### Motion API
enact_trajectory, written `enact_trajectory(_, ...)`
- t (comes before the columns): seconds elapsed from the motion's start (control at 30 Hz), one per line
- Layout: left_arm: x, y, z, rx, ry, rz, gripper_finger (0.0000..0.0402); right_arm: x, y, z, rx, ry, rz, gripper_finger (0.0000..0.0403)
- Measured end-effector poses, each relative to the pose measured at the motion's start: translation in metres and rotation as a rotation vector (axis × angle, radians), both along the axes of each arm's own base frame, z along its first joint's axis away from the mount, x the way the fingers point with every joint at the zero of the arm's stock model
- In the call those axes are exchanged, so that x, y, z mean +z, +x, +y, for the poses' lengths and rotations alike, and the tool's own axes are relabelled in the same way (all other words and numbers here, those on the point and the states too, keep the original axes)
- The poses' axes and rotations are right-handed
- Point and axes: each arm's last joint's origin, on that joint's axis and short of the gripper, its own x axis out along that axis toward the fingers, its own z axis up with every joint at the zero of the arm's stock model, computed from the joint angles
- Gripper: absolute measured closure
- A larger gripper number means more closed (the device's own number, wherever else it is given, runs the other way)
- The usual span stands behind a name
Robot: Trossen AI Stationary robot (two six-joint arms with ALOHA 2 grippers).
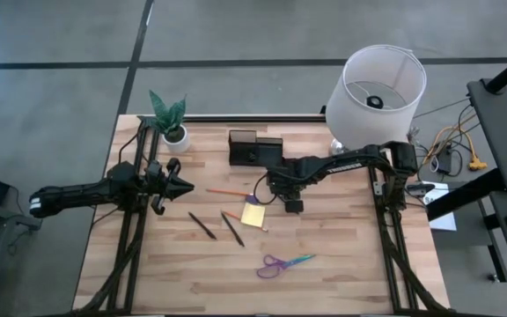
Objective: Pick and place office supplies into organizer
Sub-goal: Put the left black binder clip into the black desk organizer
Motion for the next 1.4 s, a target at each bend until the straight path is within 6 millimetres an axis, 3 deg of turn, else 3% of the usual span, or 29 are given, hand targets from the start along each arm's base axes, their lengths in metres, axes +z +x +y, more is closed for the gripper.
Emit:
enact_trajectory(0.8, 0.0, 0.0, 0.0, 0.0, 0.0, 0.0, 0.0382, -0.004, -0.003, 0.0, -0.067, 0.013, 0.004, 0.034)
enact_trajectory(1.17, 0.0, 0.0, 0.0, 0.0, 0.0, 0.0, 0.0382, 0.004, 0.004, 0.0, -0.132, -0.034, -0.041, 0.0338)
enact_trajectory(1.4, 0.0, 0.0, 0.0, 0.0, 0.0, 0.0, 0.0382, 0.008, 0.003, 0.003, -0.021, -0.127, -0.026, 0.0294)
